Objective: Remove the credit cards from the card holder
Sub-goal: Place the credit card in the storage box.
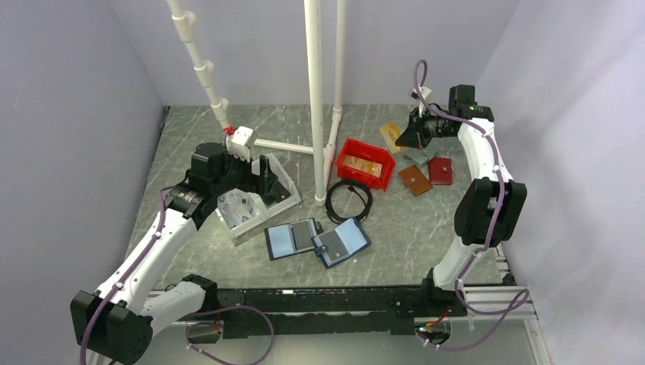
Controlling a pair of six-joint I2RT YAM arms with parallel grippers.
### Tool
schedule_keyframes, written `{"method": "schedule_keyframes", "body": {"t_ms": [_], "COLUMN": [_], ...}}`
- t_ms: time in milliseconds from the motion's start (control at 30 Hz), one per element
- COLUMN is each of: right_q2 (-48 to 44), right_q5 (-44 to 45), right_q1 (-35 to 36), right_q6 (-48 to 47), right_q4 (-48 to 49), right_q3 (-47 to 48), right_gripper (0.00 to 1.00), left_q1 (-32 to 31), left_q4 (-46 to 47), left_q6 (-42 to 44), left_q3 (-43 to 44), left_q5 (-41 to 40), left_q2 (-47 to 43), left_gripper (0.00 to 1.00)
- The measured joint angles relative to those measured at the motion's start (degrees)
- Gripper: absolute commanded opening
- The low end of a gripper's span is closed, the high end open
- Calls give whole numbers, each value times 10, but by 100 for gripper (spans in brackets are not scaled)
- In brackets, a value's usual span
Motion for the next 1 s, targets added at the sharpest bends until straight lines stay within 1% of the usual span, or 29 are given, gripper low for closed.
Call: {"method": "schedule_keyframes", "body": {"t_ms": [300, 533, 800, 1000], "right_q2": [19, 66, 78, 114], "right_q5": [8, 23, 31, 39], "right_q1": [-2, -2, -2, 21], "right_q6": [33, 52, 74, 73], "right_q4": [43, 55, 71, 71], "right_q3": [-11, -10, -8, -7], "right_gripper": [0, 0, 0, 0], "left_q1": [3, 8, 12, 13], "left_q4": [0, 0, 0, 0], "left_q6": [5, 6, 6, 7], "left_q3": [0, 0, -1, -1], "left_q5": [-5, -9, -9, -9], "left_q2": [0, 9, 18, 18], "left_gripper": [99, 99, 99, 99]}}
